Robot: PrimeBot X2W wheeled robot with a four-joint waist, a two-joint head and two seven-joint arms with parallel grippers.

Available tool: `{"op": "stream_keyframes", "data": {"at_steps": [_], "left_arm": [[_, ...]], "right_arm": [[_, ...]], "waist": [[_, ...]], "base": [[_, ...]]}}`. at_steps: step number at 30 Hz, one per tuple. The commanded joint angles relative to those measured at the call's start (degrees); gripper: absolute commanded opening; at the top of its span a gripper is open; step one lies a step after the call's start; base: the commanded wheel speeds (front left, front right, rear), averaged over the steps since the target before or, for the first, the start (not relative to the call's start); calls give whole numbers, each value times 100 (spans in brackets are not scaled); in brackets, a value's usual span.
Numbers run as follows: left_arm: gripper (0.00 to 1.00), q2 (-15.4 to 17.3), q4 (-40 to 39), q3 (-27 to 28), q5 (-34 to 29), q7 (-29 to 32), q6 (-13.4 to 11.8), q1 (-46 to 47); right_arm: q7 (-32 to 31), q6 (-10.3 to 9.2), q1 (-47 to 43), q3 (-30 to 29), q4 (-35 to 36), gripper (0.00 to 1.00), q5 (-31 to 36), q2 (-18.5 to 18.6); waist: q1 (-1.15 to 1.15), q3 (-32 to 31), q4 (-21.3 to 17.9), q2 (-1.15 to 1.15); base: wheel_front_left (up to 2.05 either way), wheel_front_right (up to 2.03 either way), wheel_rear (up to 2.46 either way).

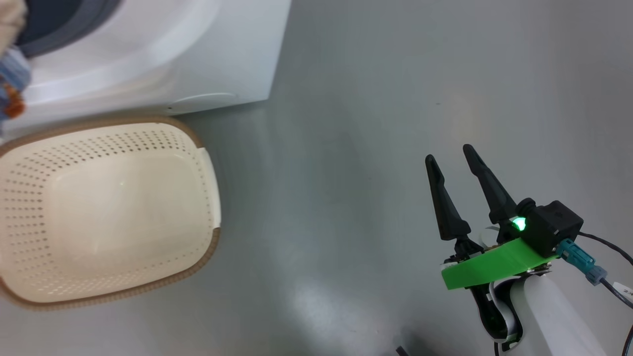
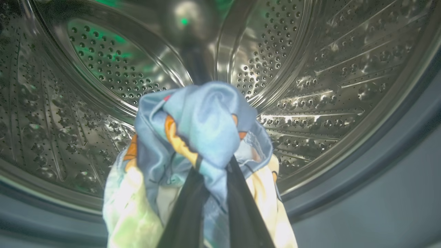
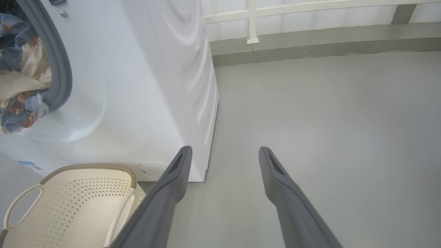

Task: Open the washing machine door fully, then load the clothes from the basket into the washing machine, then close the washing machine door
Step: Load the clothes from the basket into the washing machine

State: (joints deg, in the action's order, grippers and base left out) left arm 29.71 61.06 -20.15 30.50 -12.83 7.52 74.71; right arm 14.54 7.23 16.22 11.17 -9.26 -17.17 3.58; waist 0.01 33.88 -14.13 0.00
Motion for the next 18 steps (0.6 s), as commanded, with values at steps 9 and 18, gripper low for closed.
{"op": "stream_keyframes", "data": {"at_steps": [9, 18], "left_arm": [[0, 481, -789, 601, -252, -214, -93, 732], [100, 339, -1001, 1128, -661, -216, -97, 110]], "right_arm": [[46, 25, -3, 147, 160, 100, 20, -36], [46, 25, 34, 215, 145, 100, 1, -59]], "waist": [[-1, 246, -230, 0], [-1, 222, -268, 0]], "base": [[0, 0, 0], [0, 0, 0]]}}
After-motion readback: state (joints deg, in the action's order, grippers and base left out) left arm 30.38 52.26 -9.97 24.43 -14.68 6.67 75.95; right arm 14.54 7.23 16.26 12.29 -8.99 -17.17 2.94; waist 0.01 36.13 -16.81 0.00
